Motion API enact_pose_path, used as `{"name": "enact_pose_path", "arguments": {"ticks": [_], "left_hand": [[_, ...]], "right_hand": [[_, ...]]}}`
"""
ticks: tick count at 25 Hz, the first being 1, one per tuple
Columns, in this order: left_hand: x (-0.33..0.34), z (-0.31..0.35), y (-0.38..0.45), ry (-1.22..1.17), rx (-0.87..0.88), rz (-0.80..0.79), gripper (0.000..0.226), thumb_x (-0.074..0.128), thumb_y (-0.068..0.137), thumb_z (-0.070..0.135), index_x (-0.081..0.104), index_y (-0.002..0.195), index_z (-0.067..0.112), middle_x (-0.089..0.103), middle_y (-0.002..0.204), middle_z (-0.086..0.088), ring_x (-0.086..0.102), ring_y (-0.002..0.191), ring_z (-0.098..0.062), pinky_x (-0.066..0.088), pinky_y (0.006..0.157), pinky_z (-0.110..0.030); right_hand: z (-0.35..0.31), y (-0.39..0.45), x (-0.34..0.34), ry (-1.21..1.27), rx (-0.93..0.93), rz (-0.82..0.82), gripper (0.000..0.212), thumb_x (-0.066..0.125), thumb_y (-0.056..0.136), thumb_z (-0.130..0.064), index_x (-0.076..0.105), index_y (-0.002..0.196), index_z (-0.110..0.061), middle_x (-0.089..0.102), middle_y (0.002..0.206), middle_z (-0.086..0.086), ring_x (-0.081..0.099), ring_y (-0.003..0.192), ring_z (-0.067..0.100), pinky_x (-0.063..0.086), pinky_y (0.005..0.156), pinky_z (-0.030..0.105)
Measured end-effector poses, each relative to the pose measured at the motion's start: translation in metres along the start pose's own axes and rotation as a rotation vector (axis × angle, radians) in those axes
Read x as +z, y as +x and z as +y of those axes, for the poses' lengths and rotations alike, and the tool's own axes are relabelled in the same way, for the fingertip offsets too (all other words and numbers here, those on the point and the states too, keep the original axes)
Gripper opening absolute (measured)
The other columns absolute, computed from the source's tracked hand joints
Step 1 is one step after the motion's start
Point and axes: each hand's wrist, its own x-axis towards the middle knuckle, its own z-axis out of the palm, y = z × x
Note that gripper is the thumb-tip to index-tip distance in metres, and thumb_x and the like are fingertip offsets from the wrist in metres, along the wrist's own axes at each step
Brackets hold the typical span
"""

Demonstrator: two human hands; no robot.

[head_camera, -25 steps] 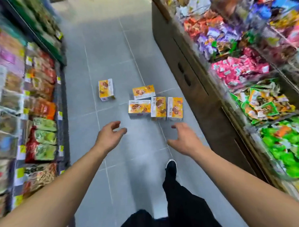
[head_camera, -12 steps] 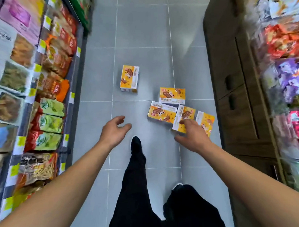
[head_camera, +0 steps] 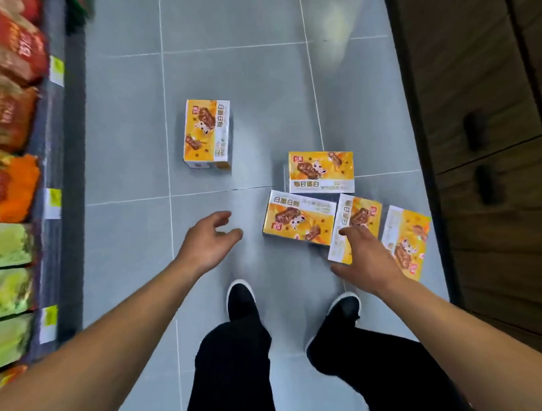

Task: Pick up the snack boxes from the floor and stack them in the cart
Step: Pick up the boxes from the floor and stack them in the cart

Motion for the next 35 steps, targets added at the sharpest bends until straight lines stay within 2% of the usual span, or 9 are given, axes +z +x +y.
{"name": "enact_pose_path", "arguments": {"ticks": [6, 9, 12, 15, 20, 22, 25, 30, 35], "left_hand": [[0.093, -0.07, 0.178, 0.18, 0.078, -0.096, 0.057, 0.067, 0.084, 0.031, 0.05, 0.137, 0.023, 0.055, 0.138, 0.001, 0.064, 0.107, -0.018, 0.047, 0.098, -0.032], [0.133, -0.099, 0.246, 0.251, 0.139, -0.156, 0.058, 0.066, 0.085, 0.03, 0.047, 0.139, 0.021, 0.054, 0.139, 0.0, 0.063, 0.107, -0.018, 0.045, 0.096, -0.028], [0.154, -0.118, 0.301, 0.266, 0.172, -0.158, 0.06, 0.066, 0.085, 0.033, 0.046, 0.139, 0.018, 0.053, 0.14, -0.002, 0.058, 0.117, -0.02, 0.04, 0.1, -0.027], [0.161, -0.134, 0.322, 0.28, 0.183, -0.173, 0.076, 0.06, 0.067, 0.058, 0.054, 0.134, 0.022, 0.057, 0.135, 0.004, 0.055, 0.121, -0.015, 0.041, 0.104, -0.033], [0.158, -0.159, 0.314, 0.195, 0.111, -0.204, 0.067, 0.056, 0.07, 0.051, 0.056, 0.131, 0.023, 0.059, 0.132, 0.007, 0.055, 0.12, -0.011, 0.04, 0.104, -0.033], [0.163, -0.164, 0.308, 0.231, 0.103, -0.29, 0.056, 0.06, 0.082, 0.046, 0.054, 0.133, 0.022, 0.059, 0.132, 0.005, 0.057, 0.118, -0.016, 0.042, 0.103, -0.033], [0.177, -0.169, 0.307, 0.089, 0.082, -0.325, 0.052, 0.062, 0.085, 0.042, 0.054, 0.133, 0.023, 0.063, 0.128, 0.003, 0.06, 0.114, -0.018, 0.045, 0.101, -0.036], [0.162, -0.145, 0.273, -0.377, -0.079, -0.195, 0.035, 0.06, 0.092, 0.036, 0.054, 0.127, 0.035, 0.066, 0.118, 0.01, 0.062, 0.107, -0.014, 0.052, 0.091, -0.04], [0.095, -0.07, 0.187, -0.497, -0.052, -0.016, 0.05, 0.074, 0.074, 0.033, 0.06, 0.122, 0.034, 0.067, 0.116, 0.005, 0.066, 0.098, -0.014, 0.057, 0.082, -0.04]], "right_hand": [[0.071, 0.184, 0.121, -0.057, -0.032, 0.069, 0.083, 0.066, 0.078, -0.047, 0.036, 0.146, -0.011, 0.039, 0.149, 0.011, 0.035, 0.137, 0.029, 0.025, 0.113, 0.032], [0.092, 0.245, 0.173, -0.282, -0.024, 0.062, 0.105, 0.057, 0.074, -0.069, 0.011, 0.154, -0.019, 0.012, 0.162, 0.005, 0.006, 0.149, 0.029, 0.002, 0.119, 0.043], [0.097, 0.278, 0.219, -0.399, -0.019, 0.115, 0.119, 0.059, 0.073, -0.068, -0.015, 0.153, -0.02, -0.014, 0.162, 0.004, -0.015, 0.148, 0.031, -0.006, 0.118, 0.053], [0.09, 0.296, 0.234, -0.37, -0.128, 0.26, 0.121, 0.062, 0.069, -0.067, -0.011, 0.154, -0.022, -0.01, 0.163, 0.003, -0.01, 0.149, 0.033, -0.002, 0.118, 0.054], [0.077, 0.291, 0.242, -0.038, -0.075, 0.279, 0.123, 0.078, 0.063, -0.056, 0.0, 0.154, -0.028, -0.008, 0.162, 0.004, -0.002, 0.148, 0.03, 0.007, 0.118, 0.045], [0.08, 0.277, 0.251, 0.279, 0.048, 0.333, 0.113, 0.083, 0.063, -0.039, 0.012, 0.15, -0.021, 0.018, 0.155, 0.01, 0.02, 0.142, 0.026, 0.026, 0.11, 0.037], [0.087, 0.272, 0.253, 0.578, 0.167, 0.268, 0.076, 0.079, 0.072, -0.025, 0.033, 0.132, -0.021, 0.057, 0.114, -0.002, 0.059, 0.111, 0.028, 0.045, 0.082, 0.031], [0.073, 0.243, 0.217, 0.487, 0.193, 0.247, 0.052, 0.062, 0.088, -0.025, 0.041, 0.135, -0.02, 0.065, 0.115, 0.005, 0.06, 0.106, 0.034, 0.039, 0.075, 0.029], [0.032, 0.158, 0.138, 0.625, 0.19, 0.058, 0.053, 0.065, 0.085, -0.022, 0.043, 0.133, -0.024, 0.064, 0.104, -0.003, 0.062, 0.089, 0.021, 0.051, 0.075, 0.034]]}}
